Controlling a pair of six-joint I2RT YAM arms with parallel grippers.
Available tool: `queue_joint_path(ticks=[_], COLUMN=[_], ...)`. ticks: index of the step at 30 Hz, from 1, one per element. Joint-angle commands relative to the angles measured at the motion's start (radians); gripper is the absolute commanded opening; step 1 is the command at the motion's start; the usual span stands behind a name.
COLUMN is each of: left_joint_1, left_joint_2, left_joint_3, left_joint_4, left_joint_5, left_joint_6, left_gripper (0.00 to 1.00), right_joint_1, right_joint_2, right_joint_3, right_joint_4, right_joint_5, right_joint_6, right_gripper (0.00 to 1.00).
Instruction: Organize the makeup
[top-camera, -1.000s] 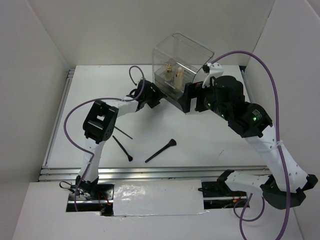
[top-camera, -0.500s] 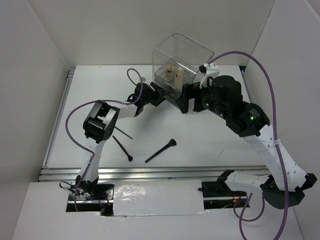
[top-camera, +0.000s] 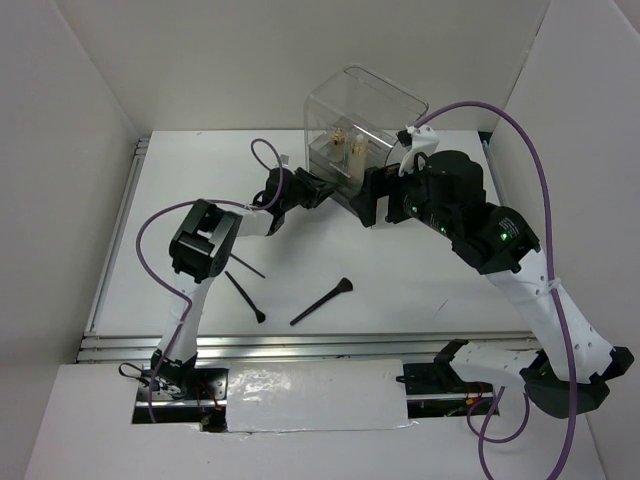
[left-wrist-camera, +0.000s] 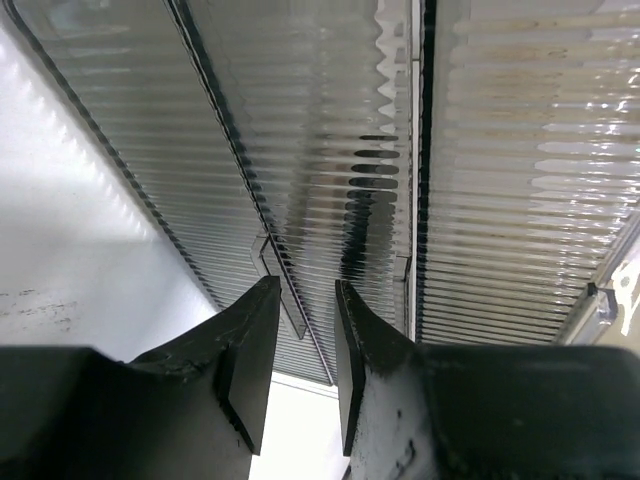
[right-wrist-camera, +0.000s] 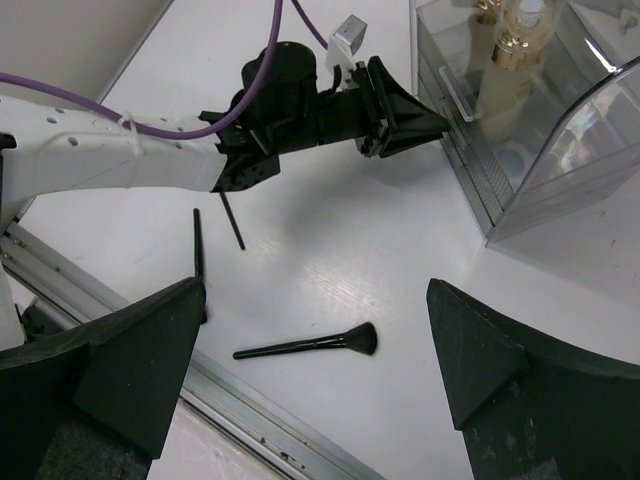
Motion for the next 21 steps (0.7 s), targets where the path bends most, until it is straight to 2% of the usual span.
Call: queue_joint_path(ticks=[1, 8, 21], left_joint_1=[0.005, 0.005, 0.006], left_joint_2=[0.018, 0.022, 0.061], left_joint_3=[-0.022, -0.041, -0.01], left_joint_4=[0.1, 0.094, 0.11], left_joint_5=[0.0, -0.007, -0.007], left_joint_6=[-0.01, -0.01, -0.022], left_gripper=[0.4, 0.43, 0.4], right_joint_1=[-0.007, -0.005, -0.005], right_joint_2=[0.001, 0.015, 0.024], right_joint_3=[-0.002, 0.006, 0.01], right_joint_4=[0.042, 0.039, 0.037], right_joint_5=[-0.015, -0.029, -0.035], right_joint_6=[-0.012, -0.009, -0.007], right_gripper=[1.0, 1.0, 1.0])
